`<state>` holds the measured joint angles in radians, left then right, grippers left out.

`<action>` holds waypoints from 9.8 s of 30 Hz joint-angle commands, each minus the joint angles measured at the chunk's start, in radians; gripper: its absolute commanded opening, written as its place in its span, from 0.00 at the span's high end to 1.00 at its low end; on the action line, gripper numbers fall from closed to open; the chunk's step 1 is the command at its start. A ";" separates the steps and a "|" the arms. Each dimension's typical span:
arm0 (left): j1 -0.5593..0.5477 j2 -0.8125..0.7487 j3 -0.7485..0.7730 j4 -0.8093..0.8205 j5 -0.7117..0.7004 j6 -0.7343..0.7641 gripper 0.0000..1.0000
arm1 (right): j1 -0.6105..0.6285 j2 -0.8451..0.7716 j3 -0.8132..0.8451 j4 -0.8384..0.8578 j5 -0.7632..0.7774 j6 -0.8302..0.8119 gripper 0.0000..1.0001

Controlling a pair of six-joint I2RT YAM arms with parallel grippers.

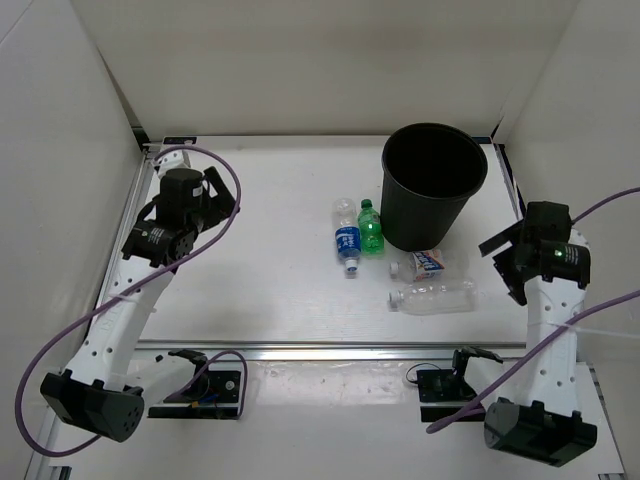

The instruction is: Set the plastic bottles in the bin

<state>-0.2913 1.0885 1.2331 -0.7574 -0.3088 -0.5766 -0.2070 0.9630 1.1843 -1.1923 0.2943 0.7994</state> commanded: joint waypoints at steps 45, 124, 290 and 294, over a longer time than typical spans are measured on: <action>-0.006 -0.087 -0.182 -0.111 -0.237 -0.155 0.00 | -0.038 0.139 -0.211 -0.003 -0.370 0.077 0.48; 0.023 0.116 -0.175 -0.059 -0.018 -0.111 0.00 | -0.092 0.895 0.046 0.318 -0.543 0.245 0.00; -0.207 1.226 0.615 0.630 0.962 -0.144 0.00 | 0.236 -0.086 0.216 -0.119 0.085 -0.249 0.01; -0.230 1.266 0.625 0.621 0.971 -0.154 0.00 | 0.236 -0.076 0.216 -0.119 0.085 -0.258 0.01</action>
<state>-0.5018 2.3455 1.8221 -0.1318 0.6243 -0.7158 0.0326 0.8837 1.3670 -1.3083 0.3576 0.5648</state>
